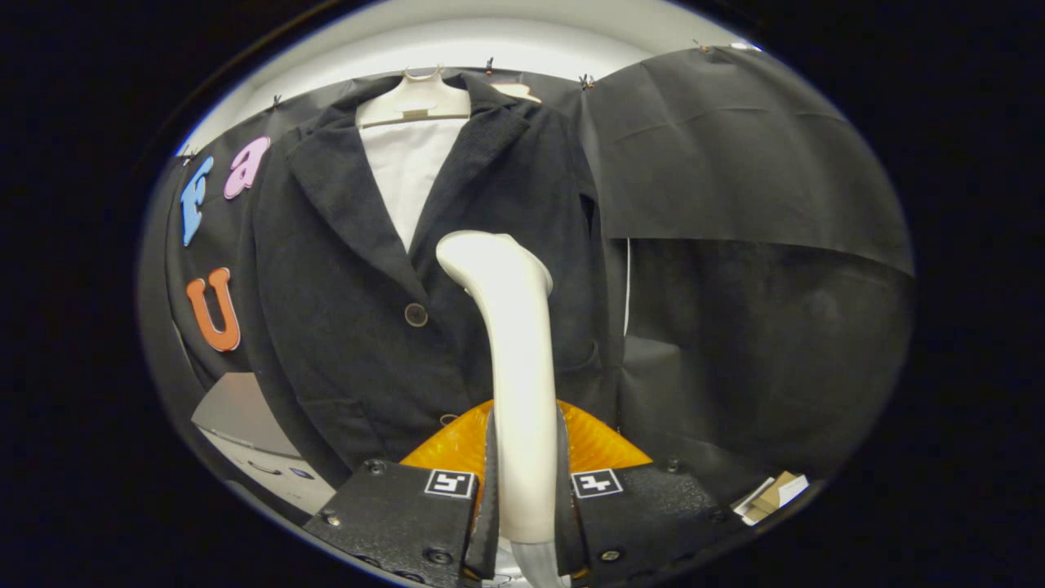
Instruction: Iron the clothes twice with a garment steamer, once on the left side and once on the right side.
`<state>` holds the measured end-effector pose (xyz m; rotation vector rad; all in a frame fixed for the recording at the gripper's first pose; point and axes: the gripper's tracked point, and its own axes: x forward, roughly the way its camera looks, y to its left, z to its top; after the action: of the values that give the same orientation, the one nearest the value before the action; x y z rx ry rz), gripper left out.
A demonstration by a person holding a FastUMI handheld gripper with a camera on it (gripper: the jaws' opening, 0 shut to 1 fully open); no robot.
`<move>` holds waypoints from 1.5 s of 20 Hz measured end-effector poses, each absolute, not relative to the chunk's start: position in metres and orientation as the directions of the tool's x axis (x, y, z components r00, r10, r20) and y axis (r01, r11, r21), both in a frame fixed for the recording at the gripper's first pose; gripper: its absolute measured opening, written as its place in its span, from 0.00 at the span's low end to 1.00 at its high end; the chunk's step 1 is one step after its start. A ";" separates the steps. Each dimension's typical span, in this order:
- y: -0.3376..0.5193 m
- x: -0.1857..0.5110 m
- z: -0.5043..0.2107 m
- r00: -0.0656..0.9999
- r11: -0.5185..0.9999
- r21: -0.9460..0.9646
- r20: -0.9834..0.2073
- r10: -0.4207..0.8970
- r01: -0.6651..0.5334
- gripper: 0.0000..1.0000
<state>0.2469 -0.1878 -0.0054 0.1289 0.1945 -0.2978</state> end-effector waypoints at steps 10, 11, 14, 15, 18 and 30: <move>-0.201 0.216 -0.042 0.900 0.928 0.059 -0.271 -0.340 0.368 0.30; -0.202 0.216 -0.050 0.895 0.926 0.059 -0.286 -0.342 0.373 0.30; -0.199 0.213 -0.075 0.880 0.921 0.059 -0.324 -0.346 0.384 0.30; -0.197 0.213 -0.081 0.877 0.921 0.061 -0.335 -0.345 0.385 0.30; -0.197 0.213 -0.094 0.867 0.918 0.066 -0.360 -0.344 0.392 0.30; -0.185 0.205 -0.158 0.844 0.923 0.097 -0.450 -0.292 0.371 0.30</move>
<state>0.2049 -0.1849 -0.1583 0.1840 0.4445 -0.3519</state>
